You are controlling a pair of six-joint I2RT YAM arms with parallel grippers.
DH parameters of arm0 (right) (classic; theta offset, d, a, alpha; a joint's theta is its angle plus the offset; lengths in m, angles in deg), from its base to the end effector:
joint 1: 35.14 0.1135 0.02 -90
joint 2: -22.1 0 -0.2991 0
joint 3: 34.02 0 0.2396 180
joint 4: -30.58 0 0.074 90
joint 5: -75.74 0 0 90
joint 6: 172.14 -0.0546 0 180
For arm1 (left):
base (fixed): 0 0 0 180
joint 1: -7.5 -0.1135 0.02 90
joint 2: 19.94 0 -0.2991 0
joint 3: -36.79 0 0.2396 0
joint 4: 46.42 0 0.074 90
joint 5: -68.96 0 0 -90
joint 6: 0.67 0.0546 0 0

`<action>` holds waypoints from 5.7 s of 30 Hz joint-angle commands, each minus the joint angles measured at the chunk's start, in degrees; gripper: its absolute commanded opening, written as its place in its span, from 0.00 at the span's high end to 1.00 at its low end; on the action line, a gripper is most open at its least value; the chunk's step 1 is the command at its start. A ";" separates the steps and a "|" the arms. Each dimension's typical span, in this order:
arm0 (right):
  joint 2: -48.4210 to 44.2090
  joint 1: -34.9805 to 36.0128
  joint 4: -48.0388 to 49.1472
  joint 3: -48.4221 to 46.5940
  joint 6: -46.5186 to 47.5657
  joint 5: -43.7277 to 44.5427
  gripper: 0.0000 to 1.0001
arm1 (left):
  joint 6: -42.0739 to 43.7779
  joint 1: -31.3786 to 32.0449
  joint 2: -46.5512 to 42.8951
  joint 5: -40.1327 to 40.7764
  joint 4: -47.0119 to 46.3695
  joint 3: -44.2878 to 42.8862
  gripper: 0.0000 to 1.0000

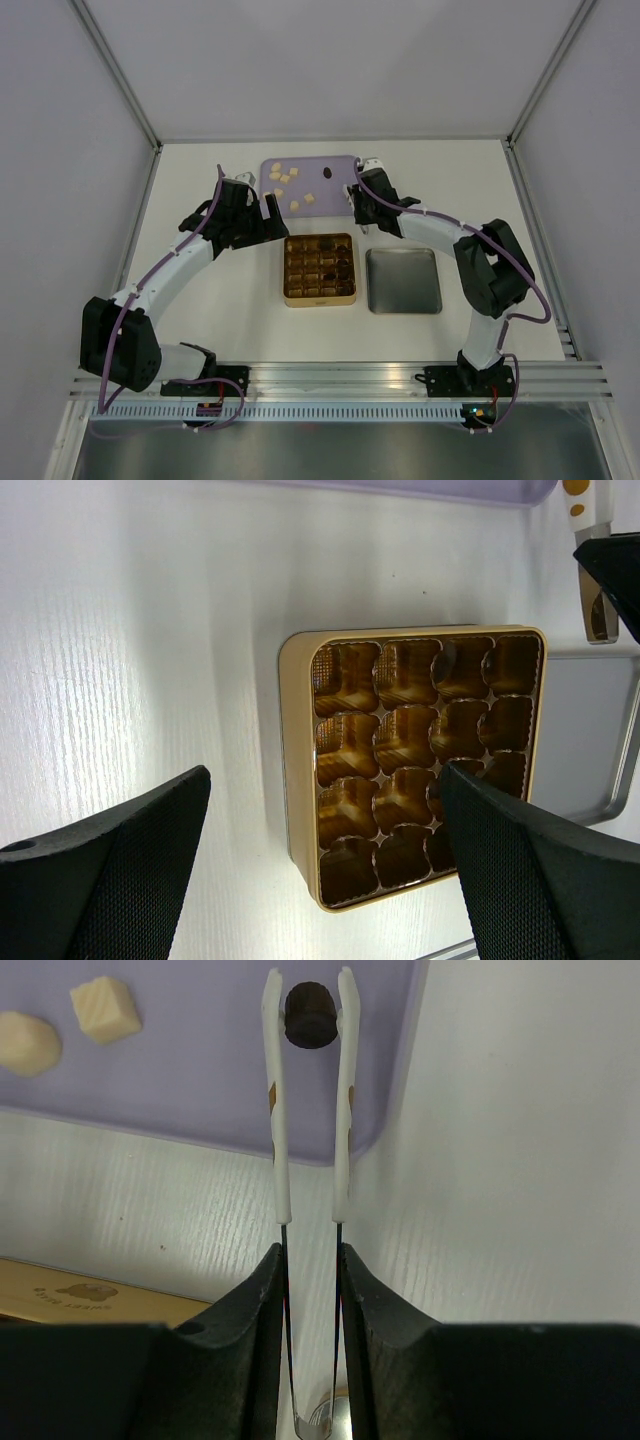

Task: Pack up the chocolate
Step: Pick up the fake chocolate from the plate, then place the fake chocolate on the plate, then pick up the fake chocolate from the plate, then place the fake chocolate in the packing box.

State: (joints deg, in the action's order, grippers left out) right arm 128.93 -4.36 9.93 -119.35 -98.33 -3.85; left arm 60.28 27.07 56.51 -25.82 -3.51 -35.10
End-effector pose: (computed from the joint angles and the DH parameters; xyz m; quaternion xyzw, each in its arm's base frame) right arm 0.3695 0.2086 0.2263 -0.0791 0.9076 0.0849 0.4035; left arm 0.2581 -0.0966 0.2906 -0.0619 0.9292 -0.1846 0.3142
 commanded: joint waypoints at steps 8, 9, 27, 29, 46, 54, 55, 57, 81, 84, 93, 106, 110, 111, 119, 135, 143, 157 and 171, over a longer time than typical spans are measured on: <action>-6.01 0.59 -4.65 -0.72 -4.12 0.04 0.74 | 0.58 -0.24 -1.38 -0.15 -0.45 -0.80 0.00; -6.36 0.59 -4.83 -0.37 -4.12 0.04 0.73 | 0.58 -0.24 -1.30 -0.23 -0.45 -0.71 0.00; -6.99 0.68 -13.43 -6.06 -5.17 -2.42 0.63 | 0.49 -0.24 -2.18 -1.38 -0.54 -0.27 0.00; -6.20 0.68 -17.11 -8.18 -5.26 -2.33 0.63 | 0.49 -0.24 -2.44 -1.12 -0.63 -0.27 0.00; 3.54 0.68 -32.86 -29.79 -1.75 -4.00 0.61 | 0.67 -0.24 -3.23 -0.76 -0.63 -0.45 0.00; 20.77 0.50 -44.37 -57.82 0.45 -3.47 0.61 | 1.02 -0.41 -3.32 -0.41 -0.45 -0.89 0.00; 23.75 0.42 -44.91 -60.11 0.45 -3.21 0.61 | 1.02 -0.33 -3.41 -0.41 -0.54 -0.97 0.01; 26.05 0.24 -45.09 -65.04 0.37 -3.12 0.61 | 1.20 -0.32 -3.41 -0.32 -0.45 -0.97 0.00; 35.29 -1.25 -31.12 -69.27 -0.34 -0.66 0.60 | 0.76 -0.32 -3.23 -0.85 -0.28 -0.36 0.00; 35.47 -1.43 -30.67 -69.10 -0.34 -1.36 0.62 | 0.76 -0.41 -3.41 -0.85 -0.37 -0.27 0.00; 37.05 -1.60 -28.92 -69.27 -0.60 -1.98 0.63 | 0.58 -0.41 -3.14 -0.67 -0.28 -0.27 0.00; 30.66 -1.87 -27.61 -64.80 -0.25 -3.64 0.87 | 0.58 -0.41 -3.32 -0.59 -0.37 -0.53 0.00; 24.67 -1.87 -26.19 -57.87 1.77 -5.58 0.94 | 0.58 -0.32 -3.41 -0.50 -0.37 -0.53 0.00; 23.27 -1.78 -25.76 -56.19 2.82 -5.75 0.95 | 0.58 -0.32 -3.49 -0.41 -0.28 -0.45 0.00; 4.90 -0.90 -15.65 -30.90 5.20 -8.64 1.00 | 0.41 -0.33 -3.50 -0.15 -0.28 -0.45 0.00; -21.92 11.39 -17.31 -2.66 7.58 -12.08 1.00 | 0.50 -0.33 -2.88 -0.58 -0.37 -0.80 0.00; -24.82 15.18 -16.96 3.67 6.43 -9.29 0.99 | 0.49 -0.32 -2.62 -0.94 -0.28 -0.36 0.00; -24.91 15.97 -15.03 7.37 7.40 -8.83 1.00 | 0.23 -0.32 -2.00 -1.55 -0.37 -0.45 0.00; -25.35 16.06 -14.50 8.78 6.87 -7.43 0.95 | 0.23 -0.32 -1.91 -1.90 -0.37 -0.53 0.00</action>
State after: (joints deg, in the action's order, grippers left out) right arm 105.06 11.42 -6.97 -110.67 -91.29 -12.24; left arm 60.28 27.07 54.52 -26.17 -3.49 -35.08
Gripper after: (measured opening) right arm 0.305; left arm 0.993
